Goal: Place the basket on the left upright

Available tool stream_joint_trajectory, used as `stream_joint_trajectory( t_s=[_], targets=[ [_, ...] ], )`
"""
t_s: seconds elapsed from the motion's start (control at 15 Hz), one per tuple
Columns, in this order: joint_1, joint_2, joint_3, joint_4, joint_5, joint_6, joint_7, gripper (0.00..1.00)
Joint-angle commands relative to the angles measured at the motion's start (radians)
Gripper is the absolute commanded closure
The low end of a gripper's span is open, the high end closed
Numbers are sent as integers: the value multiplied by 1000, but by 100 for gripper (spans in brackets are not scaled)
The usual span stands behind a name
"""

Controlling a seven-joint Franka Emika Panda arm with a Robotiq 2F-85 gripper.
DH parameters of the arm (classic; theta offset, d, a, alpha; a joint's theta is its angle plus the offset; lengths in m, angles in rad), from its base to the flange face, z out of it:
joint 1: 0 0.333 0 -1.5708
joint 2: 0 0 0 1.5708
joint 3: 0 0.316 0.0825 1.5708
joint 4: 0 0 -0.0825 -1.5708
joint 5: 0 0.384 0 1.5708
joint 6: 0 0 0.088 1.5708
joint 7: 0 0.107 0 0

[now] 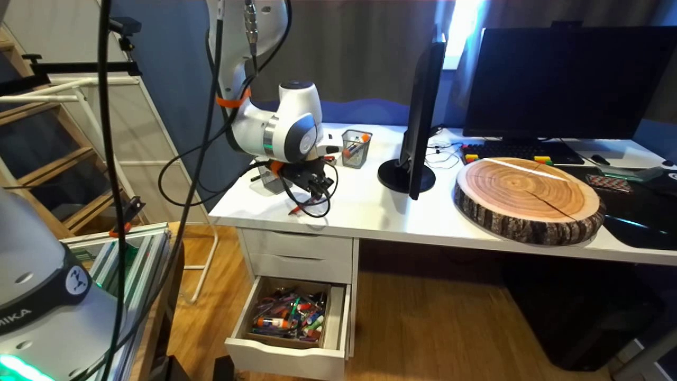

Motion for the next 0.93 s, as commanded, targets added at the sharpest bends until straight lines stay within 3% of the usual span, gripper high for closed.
stream_joint_trajectory(
  t_s=[0.0, 0.2, 0.33, 0.47, 0.87],
  targets=[
    [-144, -77, 170, -91, 125, 39, -164, 96],
    [-278, -159, 330, -165, 168, 49, -238, 96],
    [-332, -229, 379, -203, 189, 42, -258, 96],
    [-403, -280, 434, -229, 142, 37, -220, 96],
    [-744, -189, 840, -255, 117, 80, -281, 96]
  ],
)
